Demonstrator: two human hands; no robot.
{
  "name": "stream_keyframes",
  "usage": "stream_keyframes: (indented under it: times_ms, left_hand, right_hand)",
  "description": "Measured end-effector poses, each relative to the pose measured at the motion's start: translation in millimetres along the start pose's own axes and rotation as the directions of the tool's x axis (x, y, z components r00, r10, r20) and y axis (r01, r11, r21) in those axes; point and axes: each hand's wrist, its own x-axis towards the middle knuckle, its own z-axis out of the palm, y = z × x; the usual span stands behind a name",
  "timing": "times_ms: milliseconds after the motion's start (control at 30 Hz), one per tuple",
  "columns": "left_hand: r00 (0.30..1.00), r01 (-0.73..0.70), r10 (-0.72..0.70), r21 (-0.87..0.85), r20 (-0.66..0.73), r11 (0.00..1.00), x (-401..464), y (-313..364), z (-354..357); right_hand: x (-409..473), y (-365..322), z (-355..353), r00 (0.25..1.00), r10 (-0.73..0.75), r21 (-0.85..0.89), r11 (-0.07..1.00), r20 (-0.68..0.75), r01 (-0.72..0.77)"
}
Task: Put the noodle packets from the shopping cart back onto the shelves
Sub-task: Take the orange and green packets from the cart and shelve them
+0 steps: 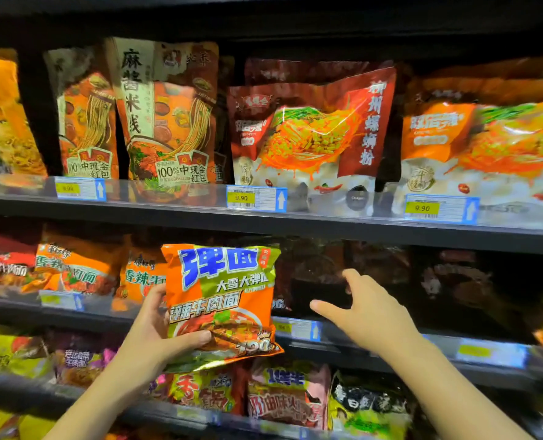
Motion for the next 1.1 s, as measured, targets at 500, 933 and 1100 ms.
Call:
stream_keyframes:
  times_ms: [500,933,1100]
  left_hand:
    - [0.986,0.135,-0.165,0.460,0.025,0.878,81,7,168]
    - [0.979,0.149,-0.168,0.969,-0.116,0.195,112,-12,207]
    - [0.986,0.154,-0.087,0.980,-0.143,0.130,141,-22,211]
  right_hand:
    - [-32,99,-54,0.998,0.050,0.069,0.997,-0.048,-0.047]
    - [-26,154,-57,1.000,-0.015,0.152,0.988,-0.026,0.019]
    - [-20,159,-53,0.999,-0.040,0.151,0.988,-0.027,0.044]
